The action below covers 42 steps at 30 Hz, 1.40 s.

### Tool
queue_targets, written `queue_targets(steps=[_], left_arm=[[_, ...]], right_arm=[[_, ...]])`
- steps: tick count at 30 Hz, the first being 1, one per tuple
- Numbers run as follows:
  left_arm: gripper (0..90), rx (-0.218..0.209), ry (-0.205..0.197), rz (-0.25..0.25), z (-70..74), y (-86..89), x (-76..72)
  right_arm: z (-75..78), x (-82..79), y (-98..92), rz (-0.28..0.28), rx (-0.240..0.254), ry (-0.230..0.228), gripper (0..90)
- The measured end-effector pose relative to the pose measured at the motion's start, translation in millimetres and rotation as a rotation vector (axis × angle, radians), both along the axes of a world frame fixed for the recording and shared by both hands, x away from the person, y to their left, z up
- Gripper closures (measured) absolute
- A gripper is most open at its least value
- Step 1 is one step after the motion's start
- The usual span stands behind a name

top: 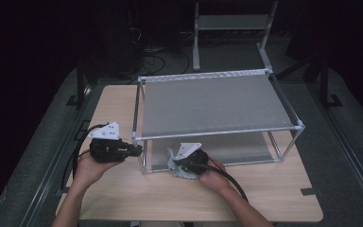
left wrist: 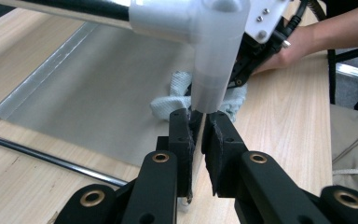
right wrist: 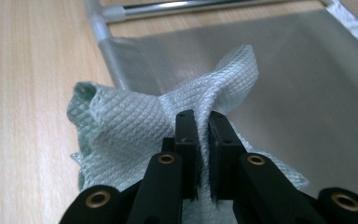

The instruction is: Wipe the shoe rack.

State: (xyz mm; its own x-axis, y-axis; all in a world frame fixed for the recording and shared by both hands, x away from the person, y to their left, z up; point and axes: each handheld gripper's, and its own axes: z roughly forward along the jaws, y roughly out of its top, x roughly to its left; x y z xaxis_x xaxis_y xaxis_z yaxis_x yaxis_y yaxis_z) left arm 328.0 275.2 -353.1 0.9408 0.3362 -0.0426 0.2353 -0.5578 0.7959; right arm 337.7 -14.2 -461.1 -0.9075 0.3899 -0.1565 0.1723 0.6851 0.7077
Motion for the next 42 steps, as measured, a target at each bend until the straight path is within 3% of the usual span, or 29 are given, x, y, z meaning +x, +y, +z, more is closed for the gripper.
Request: queue_targets(steps=[2,3,5,8,11,14,15,21,25,32,33,38,42], left_arm=[[80.9,-0.004,0.004,-0.011,-0.2,-2.7,-0.3],[80.9,-0.004,0.005,-0.021,-0.3,-4.6,-0.3],[81.0,0.005,0.0,-0.036,0.4,-8.8,-0.9],[81.0,0.014,0.0,-0.022,1.4,-6.5,-1.0],[81.0,-0.002,-0.002,0.001,-0.2,3.8,-2.1],[80.8,-0.011,-0.003,-0.005,-1.1,3.3,-2.4],[80.8,-0.013,0.0,-0.01,-1.1,1.3,-2.6],[81.1,0.003,-0.006,-0.008,0.3,0.7,-3.9],[80.9,-0.024,-0.001,-0.008,-2.2,4.5,-3.4],[81.0,-0.019,-0.006,-0.022,-1.8,1.0,-5.8],[81.0,-0.023,-0.008,-0.018,-2.3,1.4,-6.4],[81.1,-0.045,-0.018,-0.009,-4.7,1.6,-8.6],[81.1,-0.035,-0.021,-0.007,-3.7,3.7,-10.9]], right_arm=[[0.0,-0.8,4.3,0.002,0.001,0.011,83.5],[-0.4,-0.2,9.4,0.016,0.009,-0.006,83.5],[-1.6,-3.4,31.5,0.045,0.027,-0.003,83.5],[-1.9,-6.0,41.9,0.058,0.018,-0.021,83.5],[-0.9,-2.8,30.8,0.046,-0.007,-0.021,83.6],[-0.9,0.3,25.6,0.032,-0.003,-0.008,83.7],[-1.6,0.1,32.0,0.033,-0.007,-0.027,83.7],[-3.1,2.6,53.5,0.039,0.018,-0.014,83.7],[-2.5,3.9,39.5,0.024,0.004,-0.011,83.7],[-2.7,0.9,52.5,0.046,0.019,-0.008,83.7],[-2.6,1.6,48.8,0.044,0.029,0.018,83.6],[-1.4,0.9,39.6,0.028,0.027,0.029,83.6],[-1.8,-3.8,56.8,0.057,0.041,0.031,83.6]])
